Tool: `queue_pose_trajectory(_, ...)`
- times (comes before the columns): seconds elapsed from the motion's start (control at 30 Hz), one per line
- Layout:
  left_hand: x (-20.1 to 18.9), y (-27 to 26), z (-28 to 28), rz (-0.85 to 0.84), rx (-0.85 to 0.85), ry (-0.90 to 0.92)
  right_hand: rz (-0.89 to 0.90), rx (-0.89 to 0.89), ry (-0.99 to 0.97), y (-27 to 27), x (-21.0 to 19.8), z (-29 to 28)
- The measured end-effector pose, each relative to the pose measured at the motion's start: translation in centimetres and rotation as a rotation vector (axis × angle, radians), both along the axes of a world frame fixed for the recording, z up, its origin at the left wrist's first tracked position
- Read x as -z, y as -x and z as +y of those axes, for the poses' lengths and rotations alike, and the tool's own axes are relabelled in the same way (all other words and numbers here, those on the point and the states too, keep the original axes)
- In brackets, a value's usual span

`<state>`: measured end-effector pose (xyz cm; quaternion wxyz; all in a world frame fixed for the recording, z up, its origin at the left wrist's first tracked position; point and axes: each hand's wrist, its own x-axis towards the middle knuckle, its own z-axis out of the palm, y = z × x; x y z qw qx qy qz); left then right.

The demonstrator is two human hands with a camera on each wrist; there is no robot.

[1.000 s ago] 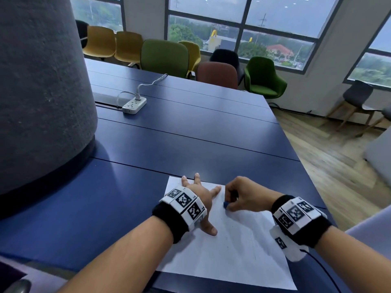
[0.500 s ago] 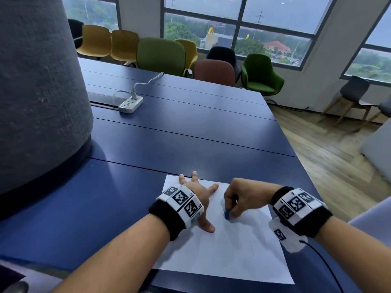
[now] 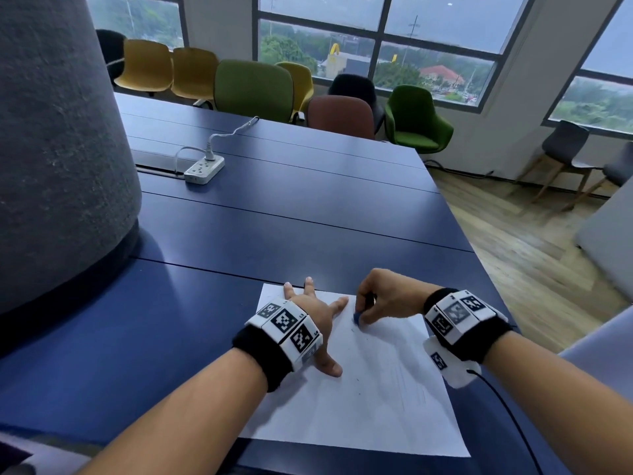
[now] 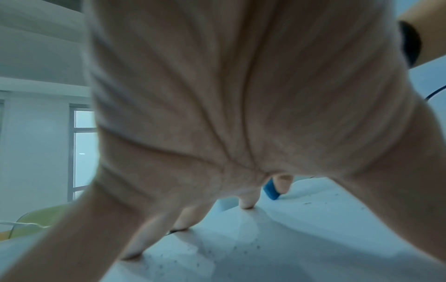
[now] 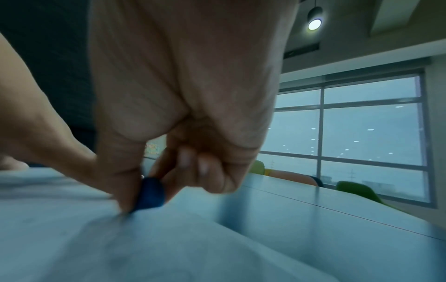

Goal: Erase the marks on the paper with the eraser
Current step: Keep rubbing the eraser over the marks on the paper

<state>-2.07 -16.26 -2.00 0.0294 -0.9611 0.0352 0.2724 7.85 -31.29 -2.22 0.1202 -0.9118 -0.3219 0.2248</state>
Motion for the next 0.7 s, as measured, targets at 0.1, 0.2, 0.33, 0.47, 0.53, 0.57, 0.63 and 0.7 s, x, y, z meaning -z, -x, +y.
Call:
queue_pose_trajectory(0.1, 0.2, 0.0, 0.1, 0.001, -0.010, 0.012, -0.071, 0.057, -0.070, -0.5, 0.2, -0.1)
queue_pose_trajectory(0.2, 0.4, -0.2, 0.2, -0.005, -0.016, 0.019, 0.041, -0.039, 0.044, 0.5, -0.1, -0.3)
queue_pose_trajectory(0.33, 0.8, -0.3, 0.4, -0.006, -0.025, 0.039, -0.074, 0.033, 0.040, -0.3, -0.4, -1.4)
queue_pose_trajectory(0.47, 1.4, 0.6, 1.7, 0.002, -0.021, 0.073, -0.039, -0.006, 0.006, 0.9, 0.0, -1.8)
queue_pose_trajectory(0.53, 1.7, 1.2, 2.5, 0.003, -0.005, 0.094, -0.035, -0.027, -0.019, 1.8, 0.3, -1.8)
queue_pose_trajectory(0.57, 1.8, 1.4, 2.8, -0.005, 0.014, 0.099, -0.047, -0.032, -0.034, 1.9, 0.5, -1.7)
queue_pose_trajectory(0.63, 1.5, 1.3, 3.0, -0.012, 0.065, 0.112, -0.060, -0.029, -0.056, 2.1, 0.6, -1.6)
queue_pose_trajectory(0.7, 1.0, 1.1, 2.9, 0.002, 0.092, 0.128, -0.068, -0.034, -0.060, 2.2, 0.5, -1.5)
